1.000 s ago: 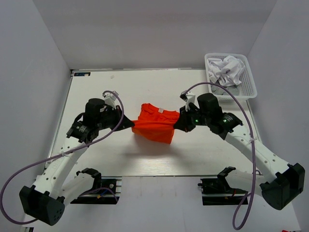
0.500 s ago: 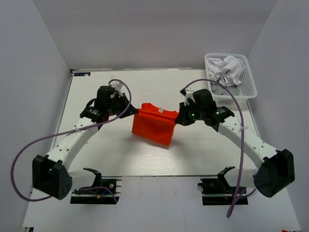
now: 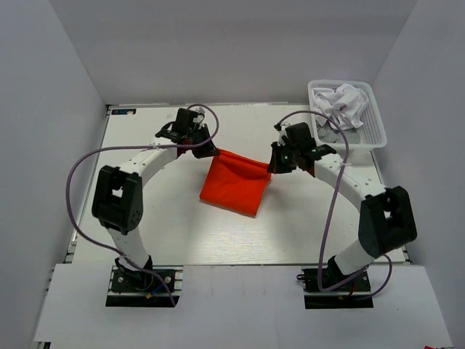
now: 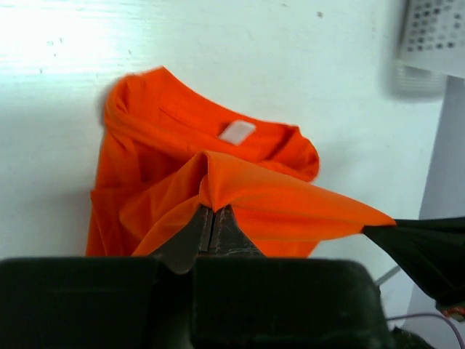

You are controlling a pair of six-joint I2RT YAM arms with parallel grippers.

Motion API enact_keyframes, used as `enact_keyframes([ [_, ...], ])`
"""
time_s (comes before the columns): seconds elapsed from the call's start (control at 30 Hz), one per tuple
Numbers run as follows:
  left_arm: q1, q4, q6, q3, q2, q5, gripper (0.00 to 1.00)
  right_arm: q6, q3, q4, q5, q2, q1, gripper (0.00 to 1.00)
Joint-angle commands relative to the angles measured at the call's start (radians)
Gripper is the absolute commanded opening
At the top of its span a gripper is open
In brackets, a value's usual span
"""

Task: Fold and stack the t-shirts
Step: Fold the long partially folded tshirt into a neat square, then put the neatly folded tshirt into the corner of the board with the left arm

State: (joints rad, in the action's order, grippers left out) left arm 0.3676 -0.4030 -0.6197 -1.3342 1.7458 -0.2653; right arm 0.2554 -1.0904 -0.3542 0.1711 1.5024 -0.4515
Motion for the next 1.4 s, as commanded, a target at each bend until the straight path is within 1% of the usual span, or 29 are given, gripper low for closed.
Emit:
enact_keyframes([
  [0.0,-0.029,-0.046,0.021,-0.106,0.067,0.074,0.00,-0.004,-0.089,-0.008,-0.044,0.089,0.033,0.00],
  [0.07,-0.029,-0.060,0.021,-0.132,0.127,0.084,0.00,0.011,-0.121,-0.014,-0.038,0.145,0.046,0.00],
  [0.1,-0.029,-0.060,0.021,-0.150,0.141,0.084,0.00,0.037,-0.131,-0.009,-0.060,0.180,0.048,0.00],
  [0.13,-0.029,-0.060,0.021,-0.160,0.155,0.093,0.11,0.048,-0.144,-0.006,-0.068,0.205,0.051,0.06],
  [0.17,-0.029,-0.040,0.021,-0.169,0.165,0.094,0.38,0.067,-0.160,0.001,-0.079,0.216,0.059,0.43],
  [0.2,-0.029,-0.040,0.021,-0.189,0.179,0.115,0.91,0.074,-0.169,0.012,-0.087,0.223,0.060,0.55],
  [0.23,-0.029,-0.049,0.021,-0.206,0.179,0.132,1.00,0.076,-0.175,0.023,-0.081,0.237,0.063,0.62],
  [0.27,-0.029,-0.060,0.021,-0.239,0.179,0.132,1.00,0.079,-0.201,0.026,-0.076,0.239,0.066,0.84],
  [0.37,-0.019,-0.112,0.044,-0.273,0.164,0.217,1.00,0.079,-0.227,0.024,-0.079,0.237,0.068,0.90],
  [0.43,-0.009,-0.112,0.060,-0.260,0.140,0.218,1.00,0.081,-0.221,0.027,-0.067,0.211,0.066,0.90],
  [0.47,-0.009,-0.112,0.069,-0.220,0.106,0.187,1.00,0.078,-0.204,0.034,-0.049,0.190,0.066,0.90],
  [0.5,-0.009,-0.097,0.069,-0.197,0.087,0.187,1.00,0.077,-0.175,0.058,-0.035,0.180,0.066,0.90],
  [0.53,-0.009,-0.097,0.069,-0.153,0.052,0.170,1.00,0.085,-0.145,0.064,-0.010,0.136,0.066,0.90],
  [0.57,-0.009,-0.088,0.083,-0.129,0.052,0.161,1.00,0.094,-0.128,0.072,-0.010,0.119,0.063,0.90],
  [0.67,0.001,-0.070,0.095,-0.022,-0.044,0.161,1.00,0.105,-0.025,0.139,-0.016,0.030,0.066,0.90],
  [0.7,0.001,-0.060,0.095,0.006,-0.107,0.176,1.00,0.108,-0.005,0.153,-0.018,0.013,0.065,0.90],
  [0.73,0.001,-0.048,0.104,0.054,-0.139,0.187,1.00,0.111,0.044,0.176,-0.012,-0.022,0.065,0.90],
  [0.87,0.010,-0.025,0.104,0.162,-0.271,0.265,1.00,0.116,0.109,0.219,0.005,-0.099,0.062,0.90],
  [0.93,0.010,-0.016,0.086,0.210,-0.305,0.293,1.00,0.120,0.135,0.224,0.005,-0.113,0.066,0.90],
  [1.0,0.010,-0.028,0.086,0.222,-0.336,0.314,1.00,0.123,0.150,0.219,-0.008,-0.128,0.063,0.90],
  [1.1,0.010,-0.027,0.077,0.246,-0.347,0.314,1.00,0.127,0.170,0.241,0.002,-0.134,0.063,0.90],
  [1.2,0.010,0.047,0.126,0.265,-0.338,0.250,1.00,0.128,0.162,0.231,0.025,-0.120,0.060,0.90],
  [1.23,0.020,0.061,0.150,0.265,-0.300,0.197,1.00,0.131,0.164,0.230,0.030,-0.123,0.062,0.90],
  [1.27,0.021,0.061,0.169,0.265,-0.272,0.174,1.00,0.134,0.175,0.231,0.033,-0.123,0.063,0.90],
  [1.33,0.034,0.047,0.185,0.230,-0.214,0.164,1.00,0.136,0.173,0.227,0.031,-0.128,0.066,0.90],
  [1.37,0.045,0.047,0.196,0.221,-0.157,0.164,1.00,0.136,0.175,0.224,0.034,-0.130,0.066,0.90],
])
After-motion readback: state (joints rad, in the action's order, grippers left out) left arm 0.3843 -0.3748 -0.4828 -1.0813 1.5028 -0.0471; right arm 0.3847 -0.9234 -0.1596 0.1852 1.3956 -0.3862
